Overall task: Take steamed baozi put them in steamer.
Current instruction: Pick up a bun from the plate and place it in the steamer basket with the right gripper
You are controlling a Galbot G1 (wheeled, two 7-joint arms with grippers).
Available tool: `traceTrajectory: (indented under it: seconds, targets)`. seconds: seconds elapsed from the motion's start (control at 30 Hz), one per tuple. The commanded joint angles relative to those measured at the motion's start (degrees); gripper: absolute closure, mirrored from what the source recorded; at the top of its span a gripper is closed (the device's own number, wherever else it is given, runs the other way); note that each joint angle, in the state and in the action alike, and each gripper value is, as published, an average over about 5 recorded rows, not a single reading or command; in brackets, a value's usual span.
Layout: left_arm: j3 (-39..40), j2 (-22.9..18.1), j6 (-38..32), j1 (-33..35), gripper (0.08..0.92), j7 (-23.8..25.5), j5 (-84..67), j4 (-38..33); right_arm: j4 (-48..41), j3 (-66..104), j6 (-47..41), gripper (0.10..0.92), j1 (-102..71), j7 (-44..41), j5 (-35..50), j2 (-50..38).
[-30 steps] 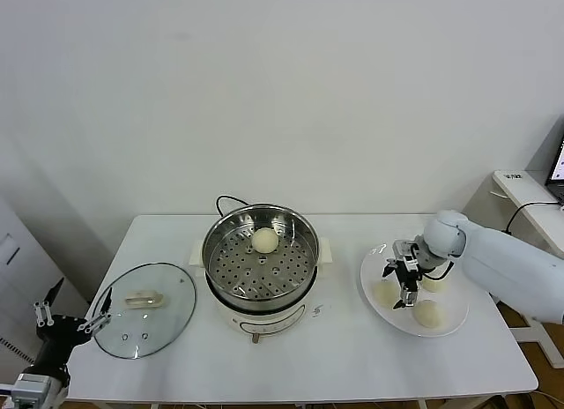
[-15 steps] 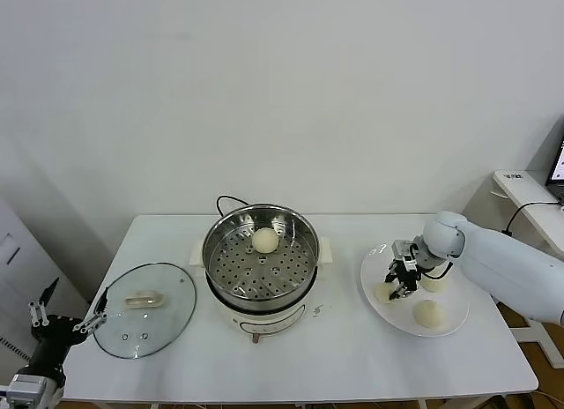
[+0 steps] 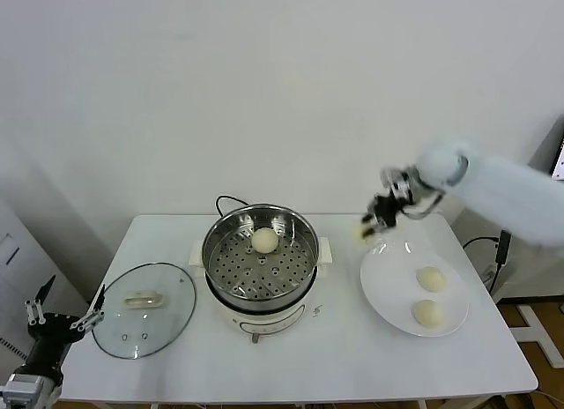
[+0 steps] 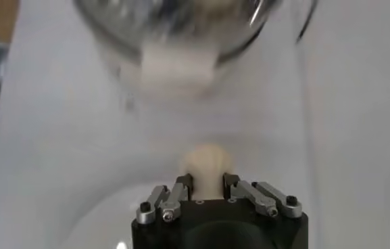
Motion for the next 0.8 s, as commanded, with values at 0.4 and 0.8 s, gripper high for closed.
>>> traceTrajectory:
  seconds: [0.4, 0.8]
  targets:
    - [0.01, 0.38, -0.21, -0.35, 0.177, -0.01, -0.61, 0.76, 7.18, -3.91, -17.80, 0.696, -3.12, 13.17, 14.92, 22.15]
    - [-0.04, 0.16, -1.36, -0.33, 0.177, 0.01, -1.10, 2.20, 0.77, -2.77, -20.69, 0.686, -10.79, 23.10, 11.89, 29.20]
